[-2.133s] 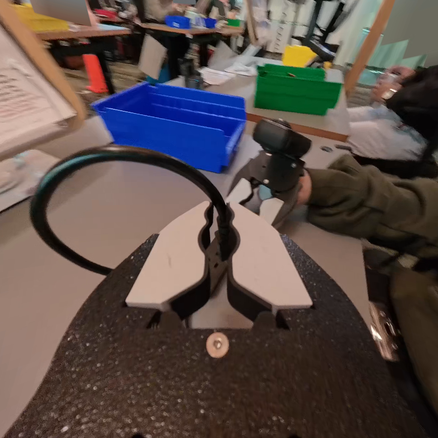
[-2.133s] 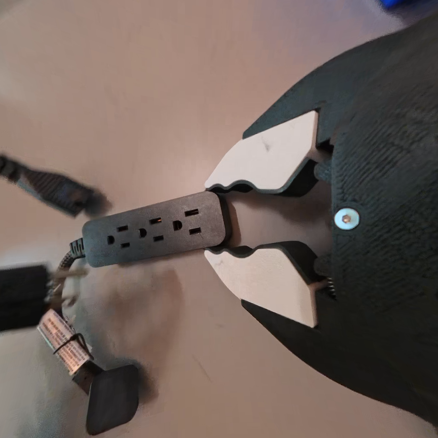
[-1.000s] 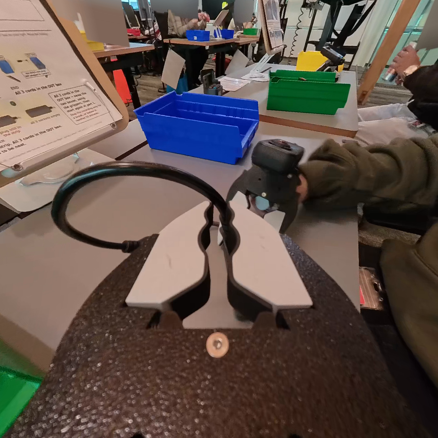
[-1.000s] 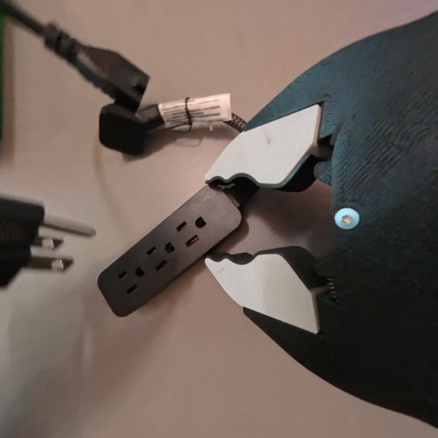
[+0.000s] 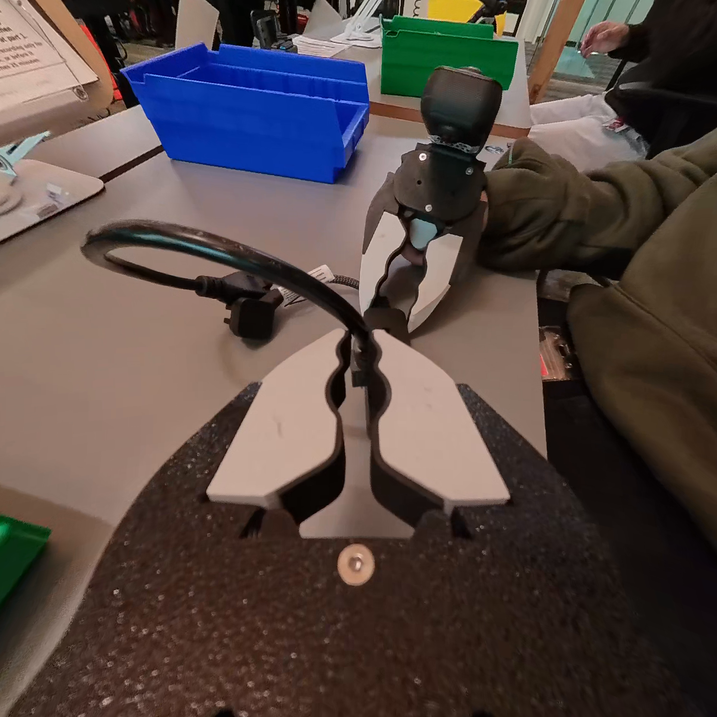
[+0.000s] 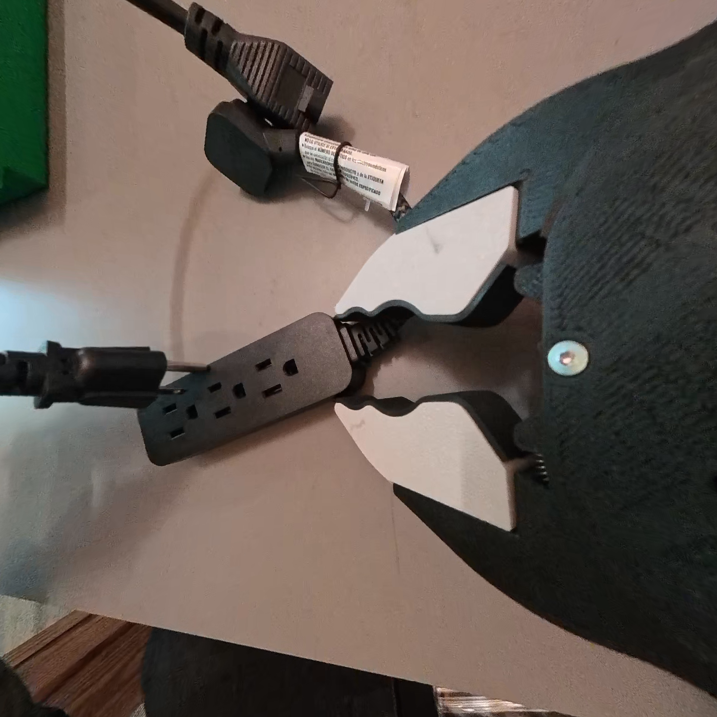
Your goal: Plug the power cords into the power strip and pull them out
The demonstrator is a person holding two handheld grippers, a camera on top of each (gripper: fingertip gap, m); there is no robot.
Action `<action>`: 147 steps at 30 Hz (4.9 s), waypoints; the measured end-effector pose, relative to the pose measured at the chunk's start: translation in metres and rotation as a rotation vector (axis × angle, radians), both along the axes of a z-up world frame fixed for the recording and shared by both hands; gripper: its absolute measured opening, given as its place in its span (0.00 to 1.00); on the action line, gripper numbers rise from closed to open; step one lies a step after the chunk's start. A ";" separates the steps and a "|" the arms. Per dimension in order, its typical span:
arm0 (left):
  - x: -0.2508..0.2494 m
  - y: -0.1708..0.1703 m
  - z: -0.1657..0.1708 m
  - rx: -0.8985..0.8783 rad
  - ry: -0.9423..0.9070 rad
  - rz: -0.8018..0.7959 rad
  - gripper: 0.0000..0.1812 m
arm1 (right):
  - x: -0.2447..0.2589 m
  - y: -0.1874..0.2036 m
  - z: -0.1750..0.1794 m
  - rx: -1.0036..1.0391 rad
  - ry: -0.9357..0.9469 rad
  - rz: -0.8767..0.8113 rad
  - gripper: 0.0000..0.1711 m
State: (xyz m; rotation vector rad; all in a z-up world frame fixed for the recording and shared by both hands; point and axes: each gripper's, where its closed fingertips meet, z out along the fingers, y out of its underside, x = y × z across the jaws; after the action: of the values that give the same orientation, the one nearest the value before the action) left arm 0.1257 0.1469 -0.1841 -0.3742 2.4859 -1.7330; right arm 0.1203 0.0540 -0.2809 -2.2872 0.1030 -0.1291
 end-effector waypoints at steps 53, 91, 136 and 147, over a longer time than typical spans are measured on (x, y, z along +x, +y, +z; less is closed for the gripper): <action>0.006 0.044 -0.055 0.863 -0.037 -0.109 0.06 | -0.003 -0.002 -0.001 -0.008 -0.024 0.038 0.21; 0.008 0.037 -0.087 0.480 0.869 0.564 0.22 | -0.001 -0.024 -0.001 -0.007 0.003 0.049 0.21; 0.024 -0.029 -0.082 0.879 0.061 0.042 0.04 | -0.001 -0.023 -0.001 -0.009 -0.007 0.048 0.21; 0.034 -0.014 -0.088 1.331 0.133 0.071 0.17 | 0.000 -0.023 -0.001 -0.008 0.002 0.049 0.21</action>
State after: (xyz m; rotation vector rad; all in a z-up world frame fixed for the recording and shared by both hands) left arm 0.1592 0.1333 -0.2718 -0.3915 2.9520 0.1976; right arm 0.1198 0.0308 -0.2821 -2.2957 0.0477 -0.1024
